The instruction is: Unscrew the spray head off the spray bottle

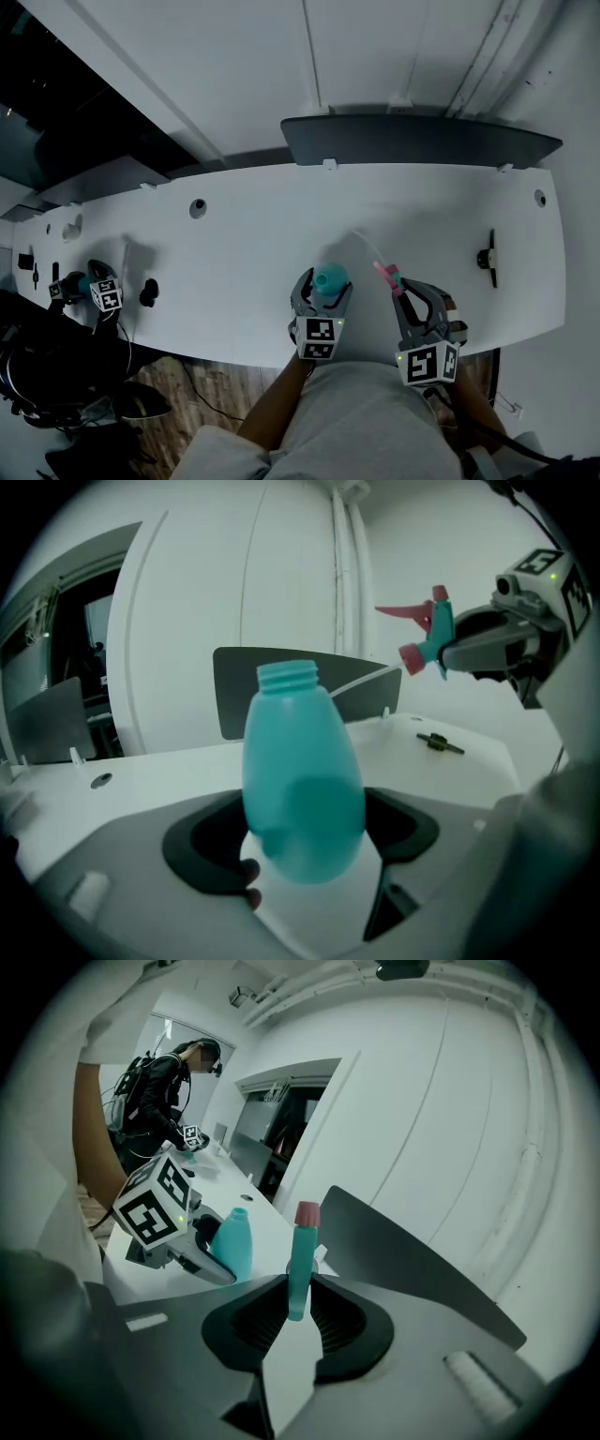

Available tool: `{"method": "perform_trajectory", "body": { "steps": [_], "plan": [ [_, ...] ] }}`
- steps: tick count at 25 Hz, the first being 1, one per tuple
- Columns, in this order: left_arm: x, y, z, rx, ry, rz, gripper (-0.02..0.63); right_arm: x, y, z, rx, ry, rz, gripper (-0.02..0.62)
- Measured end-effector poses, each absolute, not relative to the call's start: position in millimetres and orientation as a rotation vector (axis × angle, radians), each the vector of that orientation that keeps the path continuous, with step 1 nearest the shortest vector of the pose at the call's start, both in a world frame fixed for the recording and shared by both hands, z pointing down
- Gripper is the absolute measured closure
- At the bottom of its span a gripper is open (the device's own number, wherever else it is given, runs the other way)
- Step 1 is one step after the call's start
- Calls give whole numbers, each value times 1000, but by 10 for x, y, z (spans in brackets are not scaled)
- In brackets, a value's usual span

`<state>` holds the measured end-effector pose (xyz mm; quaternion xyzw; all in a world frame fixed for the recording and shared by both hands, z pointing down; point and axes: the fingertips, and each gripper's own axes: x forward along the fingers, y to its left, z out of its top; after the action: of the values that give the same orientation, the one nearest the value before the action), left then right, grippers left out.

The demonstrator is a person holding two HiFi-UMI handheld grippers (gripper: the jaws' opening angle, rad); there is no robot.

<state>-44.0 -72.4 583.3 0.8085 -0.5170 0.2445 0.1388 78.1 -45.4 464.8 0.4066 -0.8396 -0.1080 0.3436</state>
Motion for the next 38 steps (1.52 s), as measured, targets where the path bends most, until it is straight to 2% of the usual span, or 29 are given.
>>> {"method": "perform_trajectory", "body": {
  "steps": [7, 21, 29, 38],
  "plan": [
    [-386, -689, 5899, 2352, -1480, 721, 229, 840, -522, 5114, 1134, -2136, -180, 522],
    [-505, -683, 5402, 2420, -1529, 569, 229, 873, -575, 4866, 1468, -2235, 171, 520],
    [-406, -528, 5121, 2475, -1516, 478, 229, 994, -299, 4770, 1660, -2245, 265, 520],
    [-123, -46, 4863, 2416, -1676, 443, 229, 1233, 79, 4485, 1642, -2359, 181, 520]
  ]
}}
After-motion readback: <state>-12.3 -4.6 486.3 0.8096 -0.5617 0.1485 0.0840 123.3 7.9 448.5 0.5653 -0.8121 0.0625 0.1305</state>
